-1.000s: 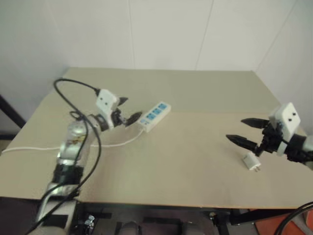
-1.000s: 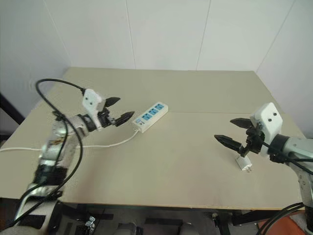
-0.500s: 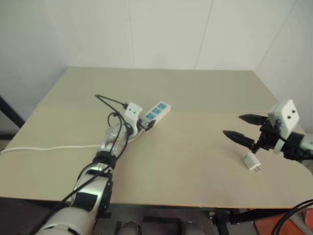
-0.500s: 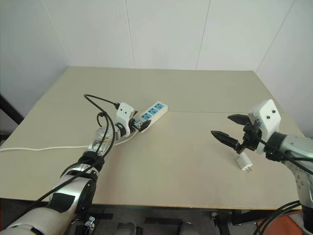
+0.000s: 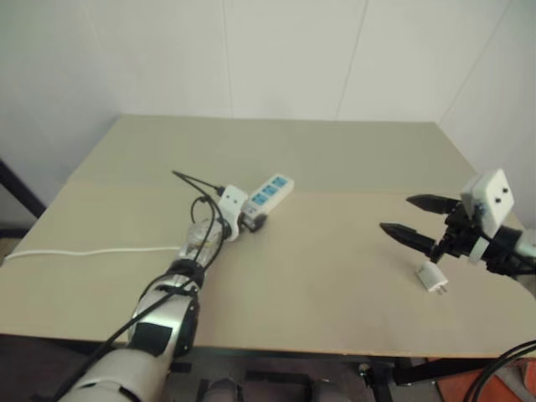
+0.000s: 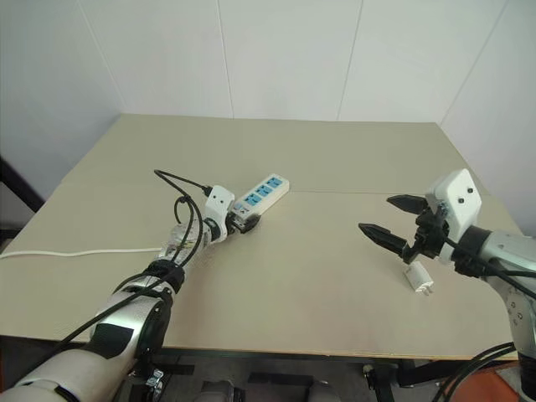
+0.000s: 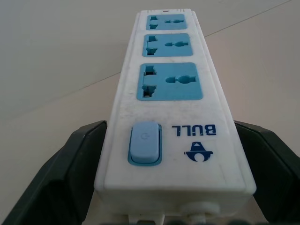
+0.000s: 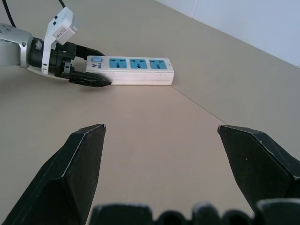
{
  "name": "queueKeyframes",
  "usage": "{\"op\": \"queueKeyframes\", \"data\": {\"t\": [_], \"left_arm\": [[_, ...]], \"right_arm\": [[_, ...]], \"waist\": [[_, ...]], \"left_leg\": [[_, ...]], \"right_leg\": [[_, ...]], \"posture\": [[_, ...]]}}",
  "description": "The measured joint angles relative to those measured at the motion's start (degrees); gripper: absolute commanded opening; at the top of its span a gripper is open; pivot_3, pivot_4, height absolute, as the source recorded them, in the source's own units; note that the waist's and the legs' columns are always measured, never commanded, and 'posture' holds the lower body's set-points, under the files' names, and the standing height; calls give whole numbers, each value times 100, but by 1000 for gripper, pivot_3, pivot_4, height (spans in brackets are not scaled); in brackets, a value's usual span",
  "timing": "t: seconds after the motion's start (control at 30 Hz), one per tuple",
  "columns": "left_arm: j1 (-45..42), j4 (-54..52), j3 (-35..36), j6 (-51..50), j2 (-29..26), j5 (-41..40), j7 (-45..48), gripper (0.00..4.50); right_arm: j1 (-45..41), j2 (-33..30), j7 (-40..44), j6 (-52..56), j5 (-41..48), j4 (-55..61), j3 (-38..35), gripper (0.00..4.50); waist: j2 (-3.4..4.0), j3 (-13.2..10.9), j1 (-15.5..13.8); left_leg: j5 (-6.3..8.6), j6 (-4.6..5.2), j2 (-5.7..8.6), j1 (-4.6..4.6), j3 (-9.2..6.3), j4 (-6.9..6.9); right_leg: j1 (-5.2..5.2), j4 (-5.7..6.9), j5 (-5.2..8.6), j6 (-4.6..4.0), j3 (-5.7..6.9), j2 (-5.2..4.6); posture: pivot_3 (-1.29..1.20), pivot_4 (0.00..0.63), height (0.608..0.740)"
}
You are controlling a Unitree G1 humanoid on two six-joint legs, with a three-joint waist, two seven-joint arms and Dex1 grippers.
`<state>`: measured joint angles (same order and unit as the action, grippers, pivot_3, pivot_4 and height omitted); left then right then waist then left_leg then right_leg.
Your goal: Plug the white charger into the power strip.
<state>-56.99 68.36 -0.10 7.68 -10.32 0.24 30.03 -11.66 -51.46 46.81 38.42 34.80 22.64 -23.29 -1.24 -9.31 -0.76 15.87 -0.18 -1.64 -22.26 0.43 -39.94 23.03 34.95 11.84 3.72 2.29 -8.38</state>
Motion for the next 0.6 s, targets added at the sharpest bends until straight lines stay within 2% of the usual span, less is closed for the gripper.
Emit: {"op": "queueKeyframes", "data": {"t": [0.1,0.33,0.43,0.6], "left_arm": [[-60,12,7,-175,2,11,128,3310],[-73,-17,45,-262,5,-2,430,3315],[55,-193,-42,-112,-28,4,1067,3315],[548,-973,-342,95,-42,-79,2806,3315]], "right_arm": [[-5,-50,-2,56,28,28,-1,4500],[-46,-100,-68,103,146,55,-21,4500],[-48,-123,-80,103,183,56,-24,4500],[-55,-234,-74,103,203,54,-29,4500]], "waist": [[1,0,0],[1,0,-3],[1,1,-7],[1,1,-18]], "left_leg": [[0,0,0,2,0,0],[0,0,0,0,0,1],[0,0,0,-2,1,1],[0,1,0,-9,1,0]], "right_leg": [[-1,0,0,0,0,0],[-1,0,0,1,0,0],[0,0,0,1,0,0],[3,1,0,0,2,-1]], "posture": [[0,150,740],[0,150,740],[0,150,740],[0,150,740]]}}
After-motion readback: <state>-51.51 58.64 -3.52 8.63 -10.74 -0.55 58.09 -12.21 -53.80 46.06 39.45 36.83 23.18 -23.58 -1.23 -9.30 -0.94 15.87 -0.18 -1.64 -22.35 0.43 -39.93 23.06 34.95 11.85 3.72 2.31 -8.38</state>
